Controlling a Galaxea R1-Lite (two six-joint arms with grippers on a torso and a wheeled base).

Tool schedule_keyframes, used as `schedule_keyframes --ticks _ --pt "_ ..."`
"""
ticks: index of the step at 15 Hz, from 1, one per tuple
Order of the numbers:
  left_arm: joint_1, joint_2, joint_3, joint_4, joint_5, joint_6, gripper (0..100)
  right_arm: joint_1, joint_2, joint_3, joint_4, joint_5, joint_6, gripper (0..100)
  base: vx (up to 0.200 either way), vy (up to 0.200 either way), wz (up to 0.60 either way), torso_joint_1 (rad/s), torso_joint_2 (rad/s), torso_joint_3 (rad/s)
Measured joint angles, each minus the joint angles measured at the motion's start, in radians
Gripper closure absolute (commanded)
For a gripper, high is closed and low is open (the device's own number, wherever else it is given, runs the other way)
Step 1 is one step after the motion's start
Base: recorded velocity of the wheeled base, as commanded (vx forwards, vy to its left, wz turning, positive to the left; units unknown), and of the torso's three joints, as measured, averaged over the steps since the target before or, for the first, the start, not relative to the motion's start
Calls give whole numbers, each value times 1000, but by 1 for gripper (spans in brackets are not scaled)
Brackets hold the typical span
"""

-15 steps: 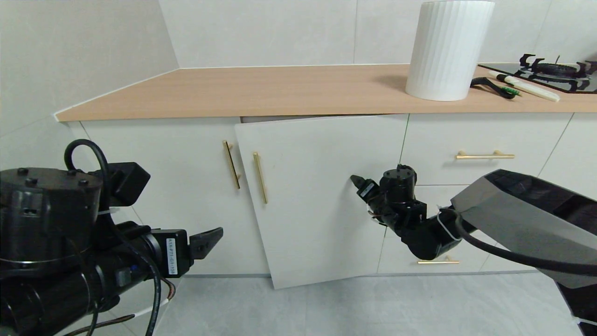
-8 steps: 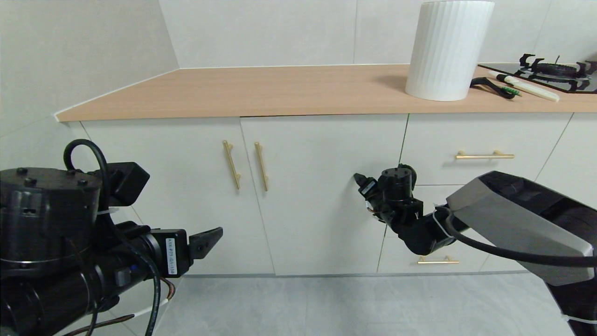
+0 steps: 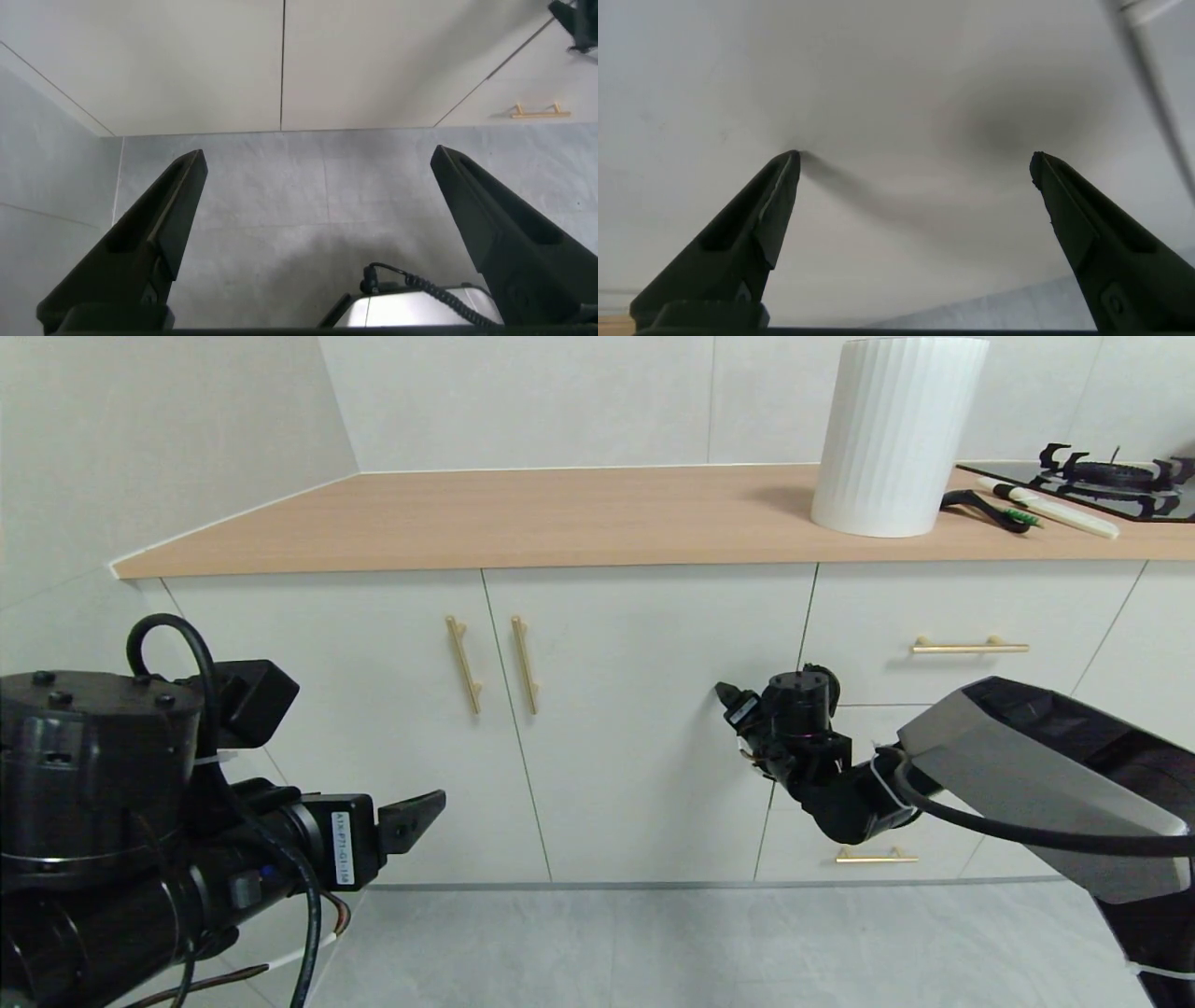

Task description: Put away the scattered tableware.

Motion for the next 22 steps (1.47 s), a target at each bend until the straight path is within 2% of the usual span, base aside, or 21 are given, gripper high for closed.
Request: schedule_keyframes --ticks 3,7,12,15,17,19,22 --pt "2 -6 2 -1 -2 1 0 22 -100 128 -45 62 -13 0 0 0 0 0 0 0" --pt "15 -69 9 1 -2 10 0 36 -380 396 -156 89 -169 0 0 0 0 0 0 0" --pt "61 -259 90 4 -2 91 0 27 -861 829 -217 92 -475 0 0 0 0 0 0 0" --pt "99 -423 153 12 -2 107 0 -41 -1161 1014 -178 96 -620 0 0 0 0 0 0 0" --pt "151 -578 181 60 -1 136 0 -97 -1366 1089 -85 97 -704 0 0 0 0 0 0 0" --pt "204 -743 189 168 -1 171 0 -129 -1581 1124 87 96 -767 0 0 0 0 0 0 0" --pt "310 -974 181 358 -2 213 0 -173 -1949 1141 494 94 -828 0 0 0 0 0 0 0"
